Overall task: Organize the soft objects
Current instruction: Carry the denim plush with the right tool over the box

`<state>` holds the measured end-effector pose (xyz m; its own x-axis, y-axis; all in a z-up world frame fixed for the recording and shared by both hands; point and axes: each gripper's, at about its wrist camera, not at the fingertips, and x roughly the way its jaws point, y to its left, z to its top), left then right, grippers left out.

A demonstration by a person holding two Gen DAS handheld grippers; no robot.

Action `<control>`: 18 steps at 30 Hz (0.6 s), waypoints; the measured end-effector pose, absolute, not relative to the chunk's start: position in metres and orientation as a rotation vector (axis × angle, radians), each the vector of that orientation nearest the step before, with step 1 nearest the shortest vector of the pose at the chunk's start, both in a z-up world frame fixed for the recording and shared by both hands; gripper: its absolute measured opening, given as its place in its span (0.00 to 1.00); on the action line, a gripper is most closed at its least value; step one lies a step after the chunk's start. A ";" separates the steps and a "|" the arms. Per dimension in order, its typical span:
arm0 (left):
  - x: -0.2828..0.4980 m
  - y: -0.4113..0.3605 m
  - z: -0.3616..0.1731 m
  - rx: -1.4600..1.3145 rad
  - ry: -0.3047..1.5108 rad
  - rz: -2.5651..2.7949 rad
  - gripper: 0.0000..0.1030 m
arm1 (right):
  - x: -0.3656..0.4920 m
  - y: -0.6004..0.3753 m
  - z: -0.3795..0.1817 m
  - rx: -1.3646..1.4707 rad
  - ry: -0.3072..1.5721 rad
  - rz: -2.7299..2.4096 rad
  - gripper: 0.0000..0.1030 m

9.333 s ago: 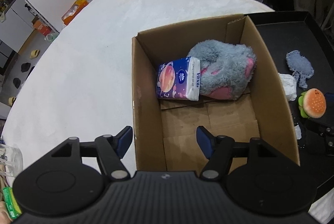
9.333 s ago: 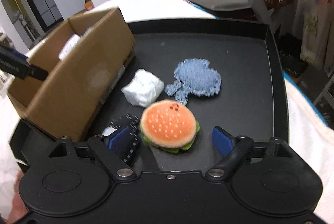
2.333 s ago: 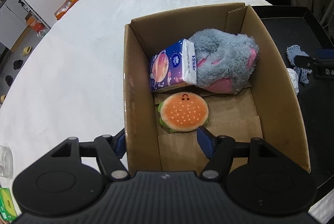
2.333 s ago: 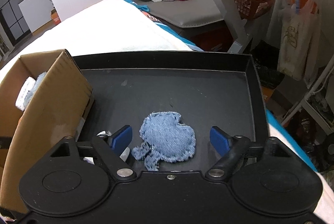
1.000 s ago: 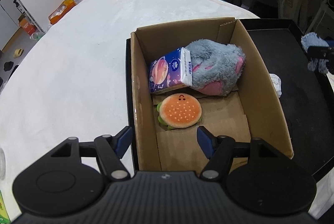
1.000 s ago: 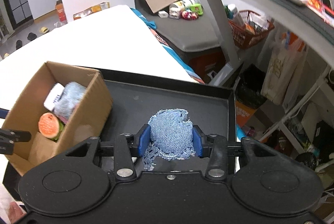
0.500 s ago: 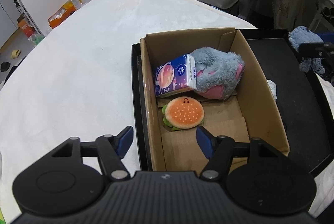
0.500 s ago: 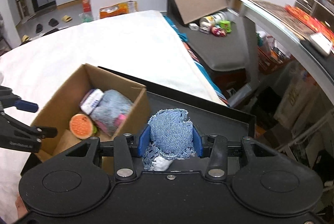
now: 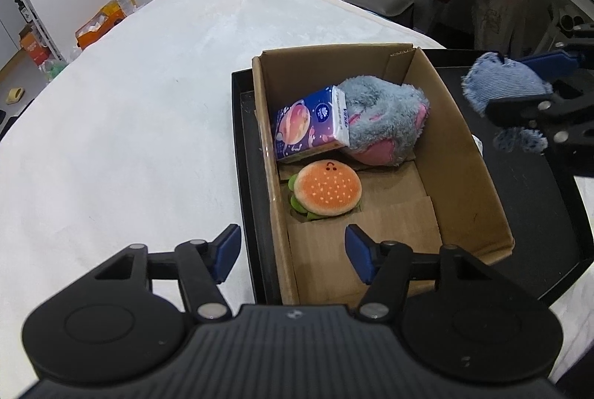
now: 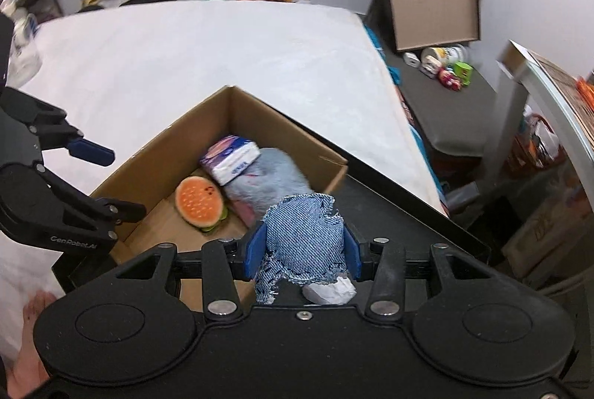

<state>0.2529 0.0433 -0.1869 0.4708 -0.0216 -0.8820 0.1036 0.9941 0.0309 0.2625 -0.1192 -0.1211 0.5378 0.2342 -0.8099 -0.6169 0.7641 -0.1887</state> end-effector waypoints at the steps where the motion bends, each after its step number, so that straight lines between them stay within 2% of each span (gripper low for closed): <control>1: 0.252 0.045 -0.187 0.080 1.079 -0.079 0.57 | 0.262 -0.116 -0.121 -0.500 0.865 0.537 0.42; 11: 0.248 0.060 -0.188 0.029 1.082 -0.093 0.44 | 0.261 -0.076 -0.127 -0.589 0.881 0.592 0.43; 18: 0.246 0.070 -0.195 -0.017 1.101 -0.115 0.26 | 0.263 -0.056 -0.140 -0.616 0.917 0.623 0.43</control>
